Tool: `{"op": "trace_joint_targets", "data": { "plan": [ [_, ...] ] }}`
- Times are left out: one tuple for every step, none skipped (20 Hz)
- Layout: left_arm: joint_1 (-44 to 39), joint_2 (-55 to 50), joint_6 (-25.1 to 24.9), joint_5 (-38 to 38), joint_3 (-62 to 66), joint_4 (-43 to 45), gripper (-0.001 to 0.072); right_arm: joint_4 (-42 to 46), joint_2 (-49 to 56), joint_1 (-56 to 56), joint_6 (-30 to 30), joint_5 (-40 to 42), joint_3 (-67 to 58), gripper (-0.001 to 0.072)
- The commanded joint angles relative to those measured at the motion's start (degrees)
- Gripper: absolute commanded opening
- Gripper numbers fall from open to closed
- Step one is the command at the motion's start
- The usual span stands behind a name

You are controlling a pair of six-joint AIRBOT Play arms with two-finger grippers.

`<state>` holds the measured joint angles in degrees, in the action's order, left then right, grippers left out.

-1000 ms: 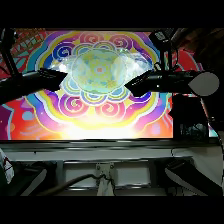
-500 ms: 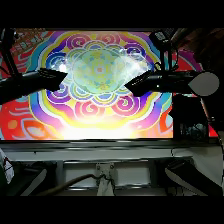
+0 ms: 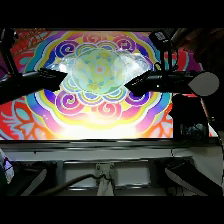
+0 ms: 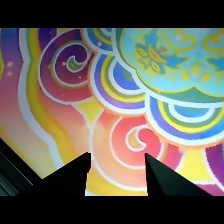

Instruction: Fold the clothes and pants, and hang the long-sleeved shirts on hangers.

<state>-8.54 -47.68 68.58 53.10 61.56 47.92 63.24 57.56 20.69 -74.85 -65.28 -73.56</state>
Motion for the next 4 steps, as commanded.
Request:
{"op": "trace_joint_targets", "data": {
  "plan": [
    [-0.02, 0.04, 0.0, -0.02, 0.04, 0.0, 0.0008, 0.0, 0.04, 0.07, 0.0, -0.02, -0.07, 0.0401],
    [-0.02, 0.04, 0.0, -0.02, 0.04, 0.0, 0.0008, 0.0, 0.04, 0.07, 0.0, -0.02, -0.07, 0.0401],
    [-0.02, 0.04, 0.0, -0.02, 0.04, 0.0, 0.0008, -0.02, 0.04, 0.07, 0.0, -0.02, -0.07, 0.0401],
    [-0.02, 0.04, 0.0, -0.02, 0.04, 0.0, 0.0008, 0.0, 0.04, 0.07, 0.0, -0.02, -0.07, 0.0401]
  ]
}}
